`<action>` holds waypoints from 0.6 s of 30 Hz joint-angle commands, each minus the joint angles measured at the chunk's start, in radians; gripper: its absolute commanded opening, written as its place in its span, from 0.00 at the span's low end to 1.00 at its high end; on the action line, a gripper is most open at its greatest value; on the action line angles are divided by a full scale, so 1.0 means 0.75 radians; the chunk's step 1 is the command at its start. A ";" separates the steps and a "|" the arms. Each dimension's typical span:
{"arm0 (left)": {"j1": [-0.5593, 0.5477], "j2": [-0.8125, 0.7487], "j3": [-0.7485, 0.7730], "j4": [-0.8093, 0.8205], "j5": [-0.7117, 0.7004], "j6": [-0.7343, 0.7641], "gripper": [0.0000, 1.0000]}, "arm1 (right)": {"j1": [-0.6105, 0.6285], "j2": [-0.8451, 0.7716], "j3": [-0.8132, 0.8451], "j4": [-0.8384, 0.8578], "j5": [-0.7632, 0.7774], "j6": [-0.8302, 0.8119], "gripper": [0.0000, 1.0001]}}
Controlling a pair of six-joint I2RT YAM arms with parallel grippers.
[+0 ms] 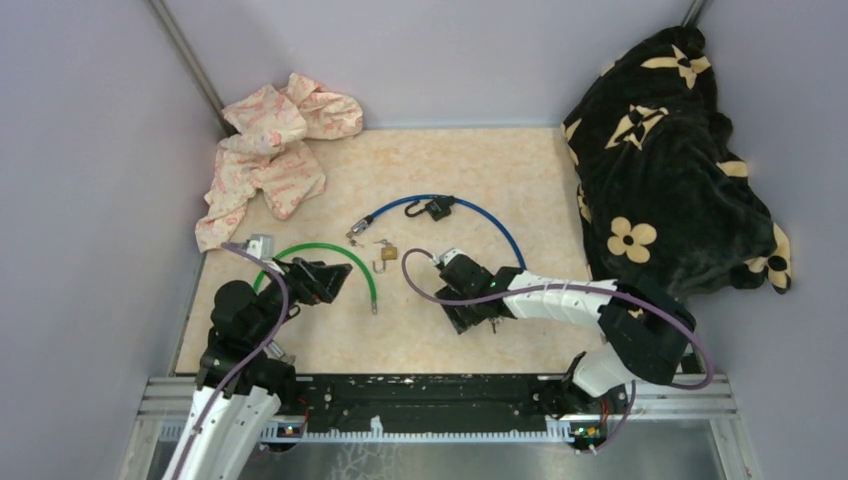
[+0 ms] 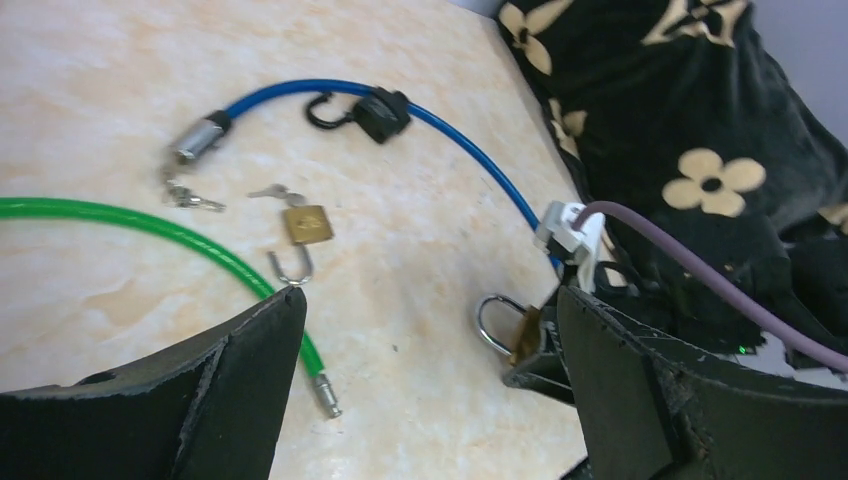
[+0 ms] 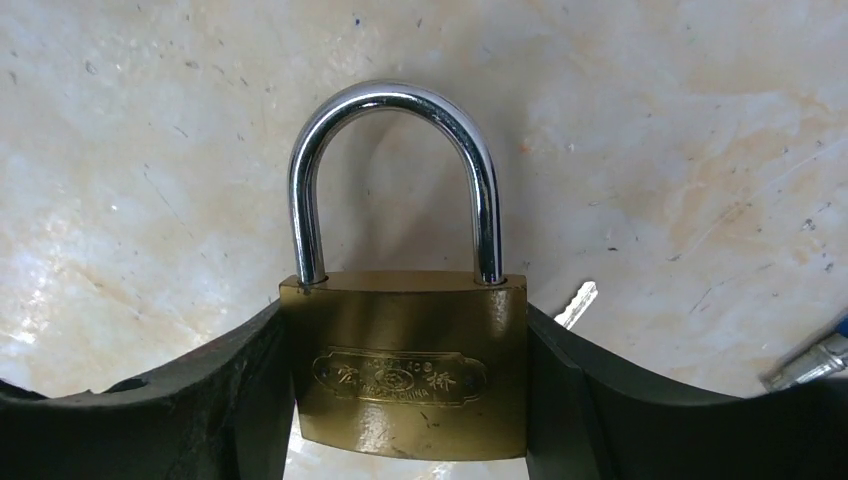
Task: Lock with the key
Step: Place the lock at the center of the board.
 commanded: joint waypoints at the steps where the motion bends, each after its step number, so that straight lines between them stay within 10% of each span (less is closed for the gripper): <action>1: 0.070 -0.092 0.081 -0.141 -0.205 0.024 0.99 | 0.009 0.027 0.191 -0.106 0.074 0.147 0.63; 2: 0.080 -0.104 0.096 -0.160 -0.233 0.029 0.99 | 0.010 0.038 0.231 -0.131 0.102 0.139 0.91; 4: 0.107 -0.133 0.111 -0.173 -0.290 0.040 0.99 | 0.015 0.070 0.320 -0.131 0.150 0.121 0.98; 18: 0.333 -0.304 0.239 -0.221 -0.360 0.107 0.99 | 0.196 0.968 1.295 -0.109 -0.073 0.038 0.67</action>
